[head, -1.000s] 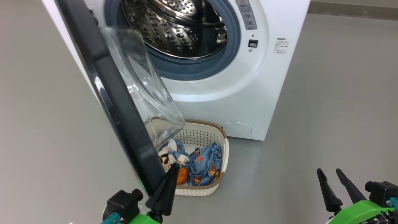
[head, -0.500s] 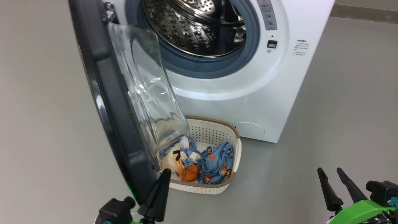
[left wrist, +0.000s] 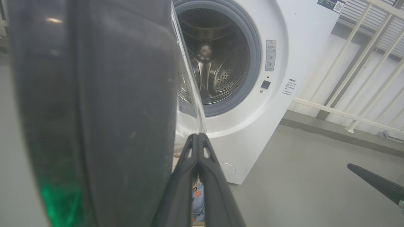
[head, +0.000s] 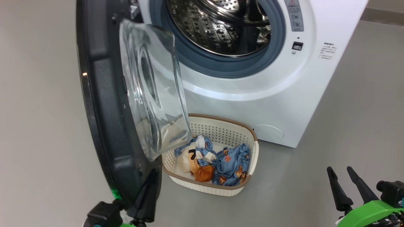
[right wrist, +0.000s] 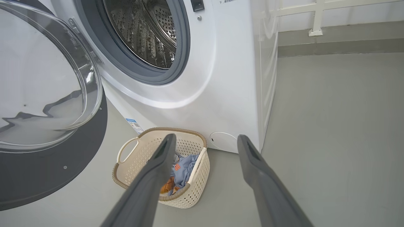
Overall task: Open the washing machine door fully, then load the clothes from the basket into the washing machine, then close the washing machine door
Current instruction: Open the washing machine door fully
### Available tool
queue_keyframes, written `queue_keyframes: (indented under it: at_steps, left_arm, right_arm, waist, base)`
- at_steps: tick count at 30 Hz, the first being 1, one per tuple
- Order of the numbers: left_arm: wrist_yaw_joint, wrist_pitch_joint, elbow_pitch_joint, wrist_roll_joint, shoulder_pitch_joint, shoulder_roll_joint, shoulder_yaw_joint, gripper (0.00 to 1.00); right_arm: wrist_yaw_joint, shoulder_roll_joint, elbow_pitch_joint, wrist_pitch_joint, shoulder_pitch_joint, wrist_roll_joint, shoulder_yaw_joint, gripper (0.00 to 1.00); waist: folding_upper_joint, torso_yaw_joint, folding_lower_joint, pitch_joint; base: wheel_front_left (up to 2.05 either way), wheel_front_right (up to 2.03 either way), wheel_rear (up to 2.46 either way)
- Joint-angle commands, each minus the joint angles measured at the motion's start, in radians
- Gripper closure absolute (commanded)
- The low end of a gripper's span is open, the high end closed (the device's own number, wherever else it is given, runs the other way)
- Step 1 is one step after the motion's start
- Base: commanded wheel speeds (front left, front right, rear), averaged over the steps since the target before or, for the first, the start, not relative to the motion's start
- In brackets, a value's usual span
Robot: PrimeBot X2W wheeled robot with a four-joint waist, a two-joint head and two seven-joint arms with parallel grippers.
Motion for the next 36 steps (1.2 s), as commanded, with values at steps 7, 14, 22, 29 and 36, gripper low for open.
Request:
queue_keyframes:
  at_steps: [7,14,22,29,36]
  left_arm:
    - [0.047,-0.005,-0.036,-0.001,-0.018,0.039,0.096,1.00]
    - [0.077,-0.005,-0.013,-0.013,-0.038,0.060,0.152,1.00]
    - [0.116,-0.008,0.023,-0.022,-0.063,0.097,0.237,1.00]
    - [0.125,-0.012,0.095,-0.027,-0.118,0.129,0.320,1.00]
    - [0.125,-0.014,0.167,-0.018,-0.167,0.155,0.410,1.00]
  right_arm:
    - [0.002,-0.015,-0.030,-0.012,-0.011,-0.016,0.016,0.00]
    - [0.002,-0.015,-0.034,-0.012,-0.016,-0.017,0.018,0.00]
    - [0.002,-0.022,-0.039,-0.012,-0.020,-0.020,0.020,0.00]
    - [0.002,-0.031,-0.038,-0.012,-0.025,-0.017,0.022,0.00]
    - [0.002,-0.043,-0.035,-0.012,-0.042,-0.012,0.039,0.00]
  waist:
    - [0.0000,0.032,0.0000,0.007]
    - [0.0000,0.035,0.0000,0.017]
    - [0.0000,0.029,0.0000,0.039]
    - [0.0000,0.029,0.0000,0.055]
    - [0.0000,0.020,0.0000,0.066]
  base:
    - [0.00,0.00,0.00]
    - [0.00,0.00,0.00]
    - [0.00,0.00,0.00]
    - [0.00,0.00,0.00]
    - [0.00,0.00,0.00]
